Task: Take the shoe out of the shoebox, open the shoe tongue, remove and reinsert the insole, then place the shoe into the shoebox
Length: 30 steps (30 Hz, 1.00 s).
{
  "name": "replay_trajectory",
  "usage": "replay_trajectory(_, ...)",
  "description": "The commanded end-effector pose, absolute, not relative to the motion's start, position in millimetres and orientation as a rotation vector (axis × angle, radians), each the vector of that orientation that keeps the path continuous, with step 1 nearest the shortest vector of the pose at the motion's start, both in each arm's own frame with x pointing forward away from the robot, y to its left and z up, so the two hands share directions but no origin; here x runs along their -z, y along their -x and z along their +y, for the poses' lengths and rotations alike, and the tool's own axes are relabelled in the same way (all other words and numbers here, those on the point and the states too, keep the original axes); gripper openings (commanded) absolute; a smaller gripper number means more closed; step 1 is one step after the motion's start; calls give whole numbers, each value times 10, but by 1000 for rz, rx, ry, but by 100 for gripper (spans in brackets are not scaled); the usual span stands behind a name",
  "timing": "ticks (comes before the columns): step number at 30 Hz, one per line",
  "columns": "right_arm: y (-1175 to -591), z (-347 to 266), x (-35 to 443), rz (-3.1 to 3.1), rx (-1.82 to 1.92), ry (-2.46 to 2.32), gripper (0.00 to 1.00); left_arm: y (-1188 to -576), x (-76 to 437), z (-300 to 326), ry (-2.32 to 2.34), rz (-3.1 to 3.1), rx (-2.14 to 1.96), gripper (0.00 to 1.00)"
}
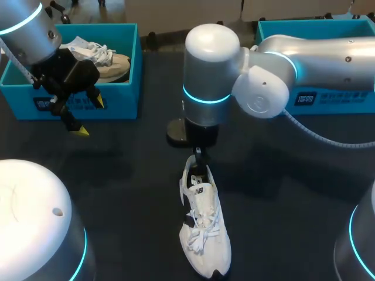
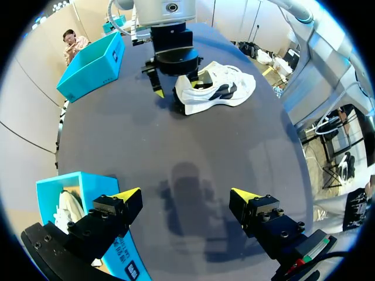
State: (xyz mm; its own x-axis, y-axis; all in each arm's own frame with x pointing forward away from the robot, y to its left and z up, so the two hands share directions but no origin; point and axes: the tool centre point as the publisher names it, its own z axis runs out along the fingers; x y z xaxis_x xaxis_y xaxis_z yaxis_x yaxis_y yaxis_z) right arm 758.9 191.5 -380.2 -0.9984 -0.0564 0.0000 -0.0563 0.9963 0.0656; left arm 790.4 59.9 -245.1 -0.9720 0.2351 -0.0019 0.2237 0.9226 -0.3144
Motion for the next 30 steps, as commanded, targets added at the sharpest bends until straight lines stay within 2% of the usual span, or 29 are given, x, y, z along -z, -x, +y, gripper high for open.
replay_trajectory(1, -7620, 1938, 3874, -3126, 102, -86, 70, -7906, 2448, 600, 364, -3045, -487, 100)
replay_trajectory(2, -7621, 1936, 3882, -3122, 103, -85, 67, -7906, 2448, 600, 364, -3045, -487, 100)
replay_trajectory(5, -7625, 1934, 3908, -3112, 99, -79, 69, -7906, 2448, 600, 364, -3045, -487, 100)
replay_trajectory(8, -7622, 1939, 3920, -3108, 99, -75, 59, -7906, 2448, 600, 364, -3045, -487, 100)
replay_trajectory(15, -7584, 1961, 3938, -3105, 99, -70, 61, -7906, 2448, 600, 364, -3045, -487, 100)
replay_trajectory(18, -7565, 1974, 3955, -3103, 102, -67, 58, -7906, 2448, 600, 364, -3045, -487, 100)
replay_trajectory(19, -7562, 1984, 3963, -3101, 103, -66, 55, -7906, 2448, 600, 364, -3045, -487, 100)
replay_trajectory(20, -7559, 1993, 3969, -3100, 103, -65, 47, -7906, 2448, 600, 364, -3045, -487, 100)
replay_trajectory(21, -7555, 2002, 3976, -3099, 105, -63, 31, -7906, 2448, 600, 364, -3045, -487, 100)
replay_trajectory(22, -7552, 2014, 3982, -3098, 105, -63, 2, -7906, 2448, 600, 364, -3045, -487, 100)
replay_trajectory(23, -7551, 2018, 3984, -3097, 105, -63, 0, -7906, 2448, 600, 364, -3045, -487, 100)
replay_trajectory(30, -7525, 1987, 3858, -3120, 77, -38, 0, -7906, 2448, 600, 364, -3045, -487, 100)
